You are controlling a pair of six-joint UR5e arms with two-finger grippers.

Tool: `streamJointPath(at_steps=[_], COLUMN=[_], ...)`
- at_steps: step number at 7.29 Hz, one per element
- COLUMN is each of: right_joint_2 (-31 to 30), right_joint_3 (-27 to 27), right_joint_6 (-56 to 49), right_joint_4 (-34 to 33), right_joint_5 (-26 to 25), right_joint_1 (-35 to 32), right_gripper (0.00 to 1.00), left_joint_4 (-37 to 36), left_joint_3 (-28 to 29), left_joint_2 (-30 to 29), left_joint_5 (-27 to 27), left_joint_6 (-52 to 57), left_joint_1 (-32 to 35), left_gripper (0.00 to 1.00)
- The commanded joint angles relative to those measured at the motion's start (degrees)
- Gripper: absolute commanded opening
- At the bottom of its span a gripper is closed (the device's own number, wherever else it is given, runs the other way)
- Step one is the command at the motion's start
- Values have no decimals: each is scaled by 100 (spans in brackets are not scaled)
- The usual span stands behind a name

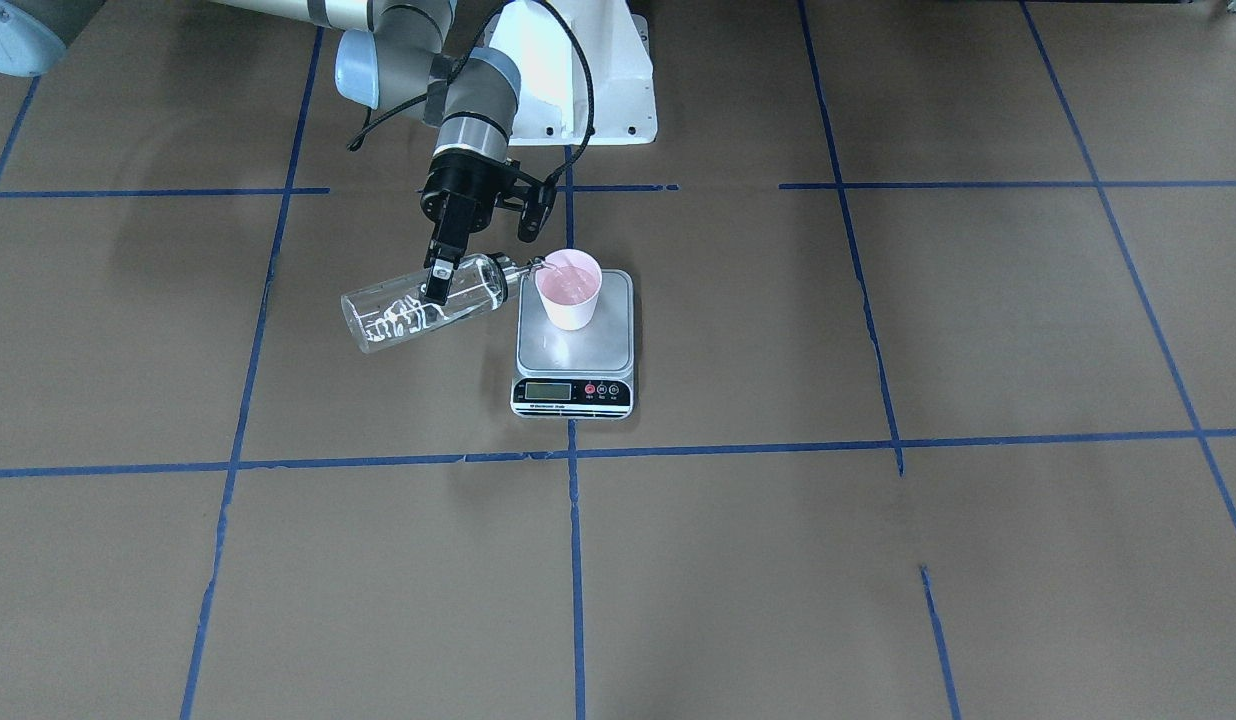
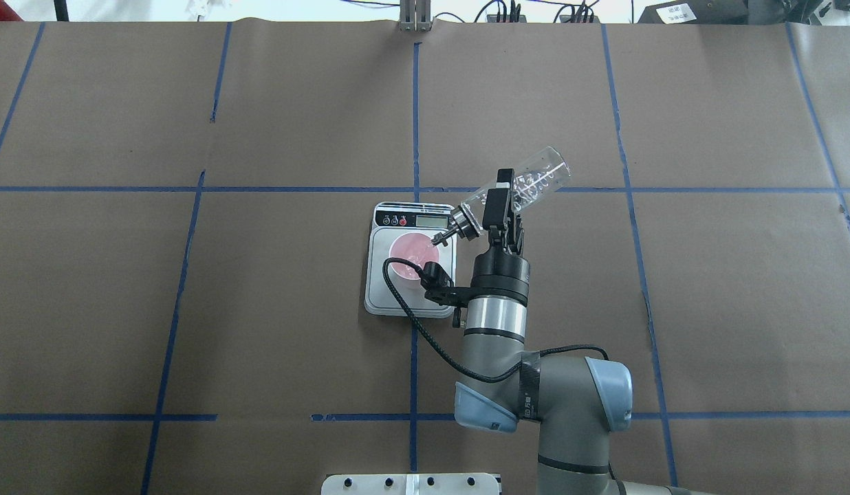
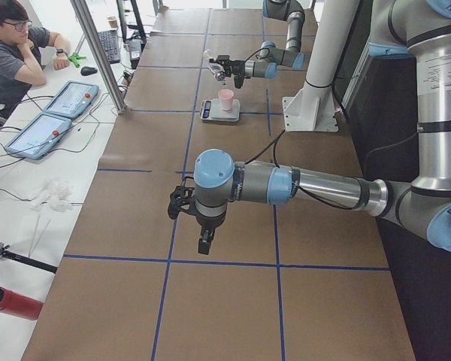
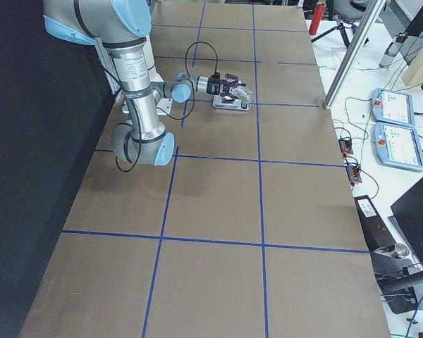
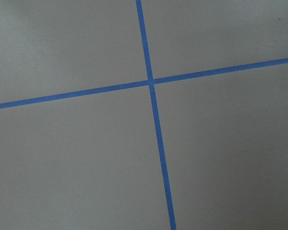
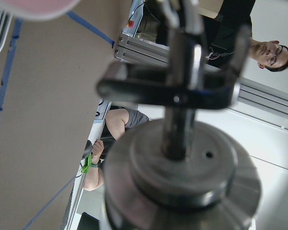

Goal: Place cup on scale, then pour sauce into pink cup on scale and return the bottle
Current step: 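Hold the bottle tipped over the pink cup to pour sauce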

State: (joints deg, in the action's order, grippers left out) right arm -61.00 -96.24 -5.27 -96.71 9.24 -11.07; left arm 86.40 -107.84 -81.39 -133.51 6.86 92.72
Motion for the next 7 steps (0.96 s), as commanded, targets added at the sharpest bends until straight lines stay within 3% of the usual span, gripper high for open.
streamJointPath(at_steps=[1, 7], right_joint_2=[-9, 9], right_joint_3=[0, 9], right_joint_6=[0, 35], right_joint_4=[2, 46], right_joint_5=[-1, 8], right_joint_1=[0, -9], right_gripper=[0, 0], left_joint_4=[0, 0], left_joint_3=[0, 0], left_joint_2=[0, 0], left_joint_5=[0, 0], left_joint_6=[0, 0], left_joint_1=[0, 0], left_gripper=[100, 100])
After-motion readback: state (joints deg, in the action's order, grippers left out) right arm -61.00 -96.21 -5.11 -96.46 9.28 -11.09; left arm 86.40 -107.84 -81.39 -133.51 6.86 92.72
